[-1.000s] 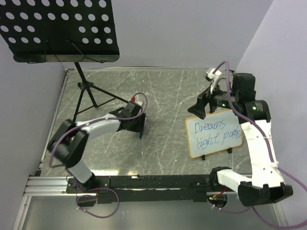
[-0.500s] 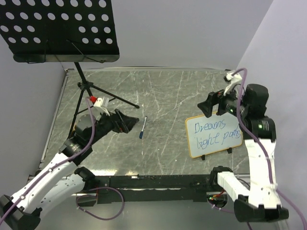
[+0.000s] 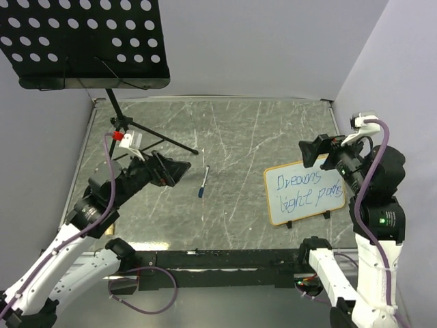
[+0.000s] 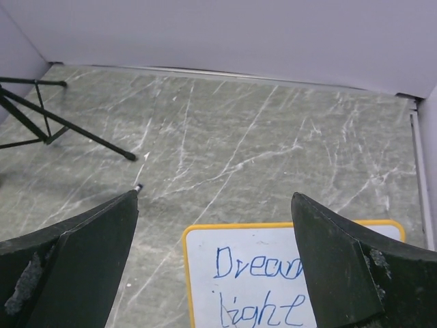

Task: Write a sentence on the whiteboard
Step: Reset both arms

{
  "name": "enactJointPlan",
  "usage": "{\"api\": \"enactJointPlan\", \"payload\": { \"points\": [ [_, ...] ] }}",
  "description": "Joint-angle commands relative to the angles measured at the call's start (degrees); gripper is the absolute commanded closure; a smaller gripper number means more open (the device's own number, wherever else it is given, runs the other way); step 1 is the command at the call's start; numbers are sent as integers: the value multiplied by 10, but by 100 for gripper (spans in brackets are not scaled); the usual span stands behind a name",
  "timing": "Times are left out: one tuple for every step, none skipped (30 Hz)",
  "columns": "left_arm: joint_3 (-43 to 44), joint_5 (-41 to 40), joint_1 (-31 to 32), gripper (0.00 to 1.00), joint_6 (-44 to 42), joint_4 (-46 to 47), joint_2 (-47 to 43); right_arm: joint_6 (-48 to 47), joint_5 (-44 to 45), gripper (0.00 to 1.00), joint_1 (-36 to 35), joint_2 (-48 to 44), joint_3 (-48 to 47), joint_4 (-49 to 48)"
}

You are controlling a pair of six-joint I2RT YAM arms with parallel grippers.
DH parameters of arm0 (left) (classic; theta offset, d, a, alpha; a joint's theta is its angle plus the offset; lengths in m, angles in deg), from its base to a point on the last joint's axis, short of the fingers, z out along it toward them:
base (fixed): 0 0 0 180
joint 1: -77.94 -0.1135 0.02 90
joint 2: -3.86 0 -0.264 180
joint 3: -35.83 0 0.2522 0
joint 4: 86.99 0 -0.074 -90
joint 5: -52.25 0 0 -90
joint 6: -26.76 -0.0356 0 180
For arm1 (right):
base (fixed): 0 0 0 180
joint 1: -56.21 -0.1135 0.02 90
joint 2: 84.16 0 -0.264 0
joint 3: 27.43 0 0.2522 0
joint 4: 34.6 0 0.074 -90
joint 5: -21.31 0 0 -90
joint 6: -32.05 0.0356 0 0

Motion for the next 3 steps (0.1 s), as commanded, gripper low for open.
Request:
{"api": "enactJointPlan", "payload": {
  "points": [
    [-5, -3, -1, 3, 0, 2, -6, 11, 18, 0, 2, -8, 12, -21],
    [-7, -7, -1, 3, -2, 2, -10, 11, 19, 0, 2, -8, 14, -21],
    [-7, -10, -2, 3, -3, 2, -13, 7, 21, 0, 2, -8, 18, -24]
  ]
}}
